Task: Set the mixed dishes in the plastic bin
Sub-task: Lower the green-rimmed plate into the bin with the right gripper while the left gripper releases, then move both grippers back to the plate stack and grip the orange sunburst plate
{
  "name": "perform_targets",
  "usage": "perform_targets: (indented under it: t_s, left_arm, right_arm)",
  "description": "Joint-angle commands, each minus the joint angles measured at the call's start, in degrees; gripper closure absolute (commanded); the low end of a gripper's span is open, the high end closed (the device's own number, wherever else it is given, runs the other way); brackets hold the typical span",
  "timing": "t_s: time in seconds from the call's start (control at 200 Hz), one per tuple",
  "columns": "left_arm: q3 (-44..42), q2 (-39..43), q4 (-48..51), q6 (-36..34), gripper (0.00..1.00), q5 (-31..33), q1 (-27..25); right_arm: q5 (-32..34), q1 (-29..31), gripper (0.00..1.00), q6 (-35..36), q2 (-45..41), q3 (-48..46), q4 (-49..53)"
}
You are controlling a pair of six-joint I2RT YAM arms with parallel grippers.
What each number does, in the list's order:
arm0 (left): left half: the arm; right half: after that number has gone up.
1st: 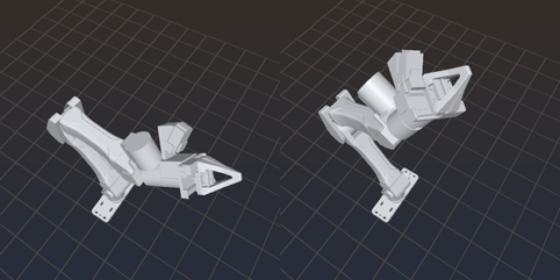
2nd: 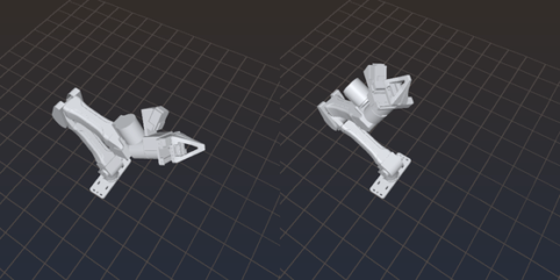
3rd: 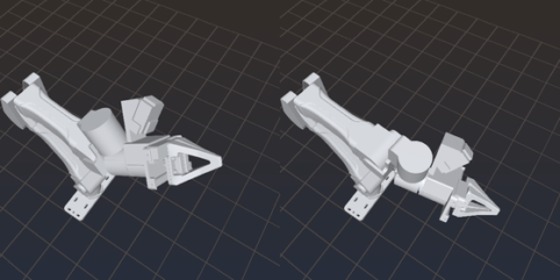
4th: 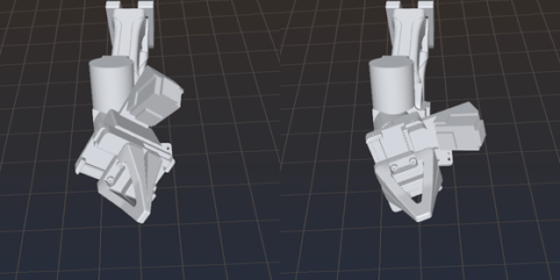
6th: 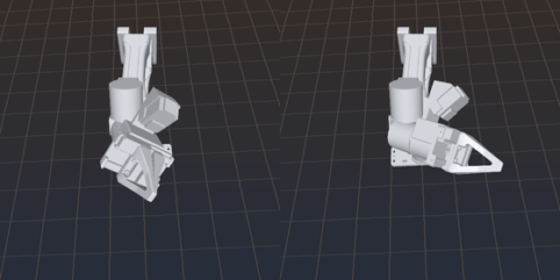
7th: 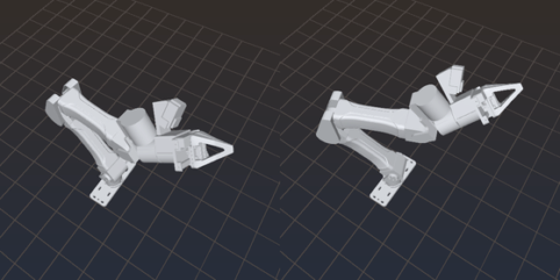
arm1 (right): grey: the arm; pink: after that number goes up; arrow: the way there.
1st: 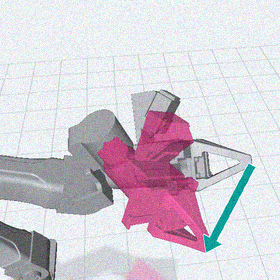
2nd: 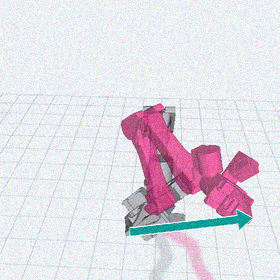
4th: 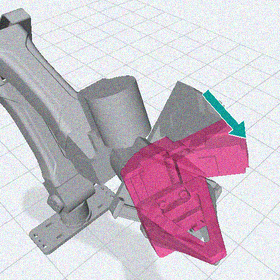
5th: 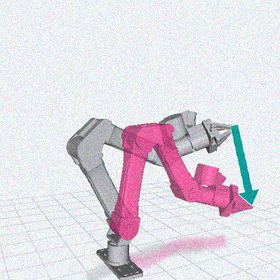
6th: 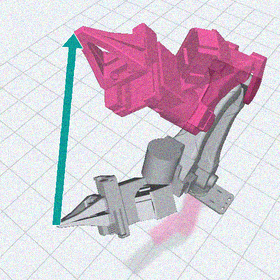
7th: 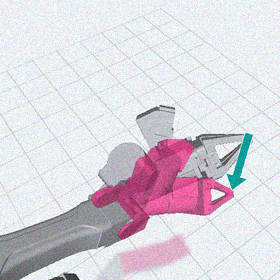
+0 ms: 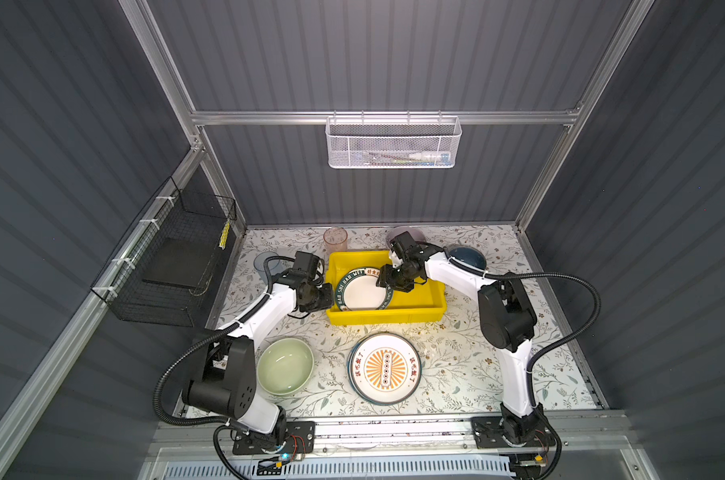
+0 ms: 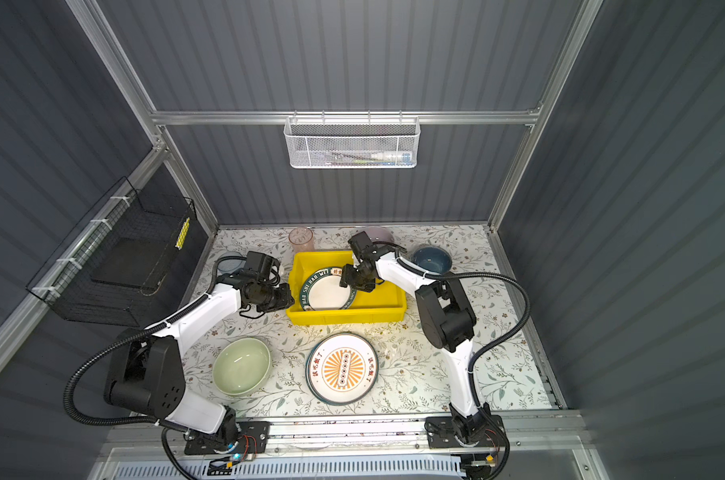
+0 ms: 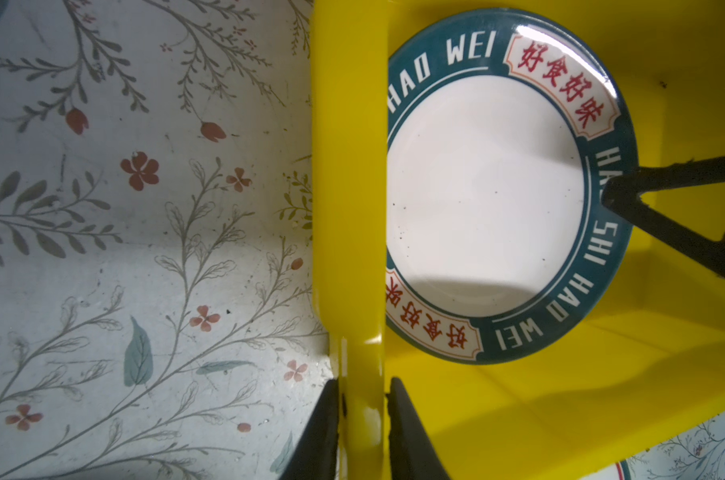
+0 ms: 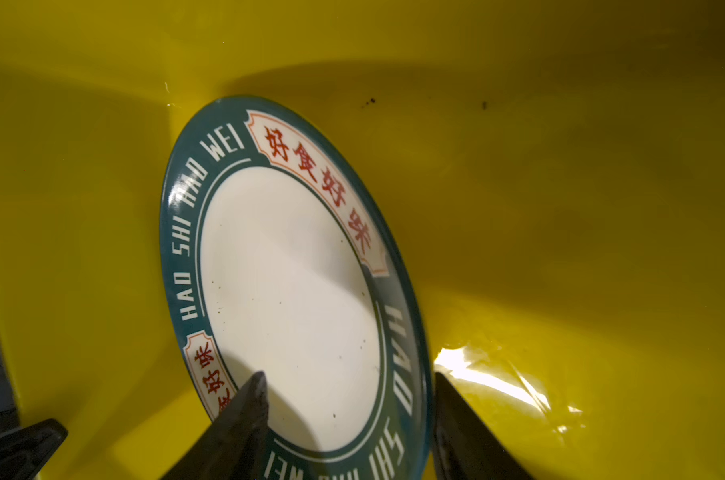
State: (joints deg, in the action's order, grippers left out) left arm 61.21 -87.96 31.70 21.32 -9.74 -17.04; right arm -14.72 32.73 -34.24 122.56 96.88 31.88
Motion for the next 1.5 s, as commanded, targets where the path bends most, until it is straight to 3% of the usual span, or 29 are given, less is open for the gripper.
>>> perform_targets:
  t_s: [0.0,0.57,0.836,1.016,1.196,1.361,1.496]
  left_arm:
    - [-0.6,2.13,1.29,-1.24,0.77,-1.58,0.16]
    - [0.29,5.76,4.77,-1.78,0.63,-0.71,0.12]
    - [-0.03,10.61,7.54,-2.49,0.43,-3.83,0.16]
    - [-1.68,15.01,8.64,-3.94,0.36,-7.1,-0.01]
    - [-3.54,17.19,9.28,-4.7,0.37,-8.55,-1.94]
    - [-4.15,17.26,10.89,-3.4,0.4,-5.4,-9.39]
    - [-6.12,16.93,10.41,-1.1,0.46,-6.57,-13.27]
  right_arm:
    - [0.4,0.53,0.37,0.75,1.45,1.24,1.39]
    - [2.77,0.56,0.29,2.45,0.28,1.74,3.81]
    - [6.07,0.17,0.26,5.03,-7.49,-0.65,5.2]
    - [4.62,-0.09,0.26,6.59,-15.26,-4.36,4.74]
    - [2.06,-0.41,0.27,7.83,-25.13,-12.01,4.02]
    - [-1.45,-0.46,0.3,7.68,-34.72,-21.16,4.05]
    - [-2.29,-0.04,0.33,7.61,-41.63,-30.33,3.24]
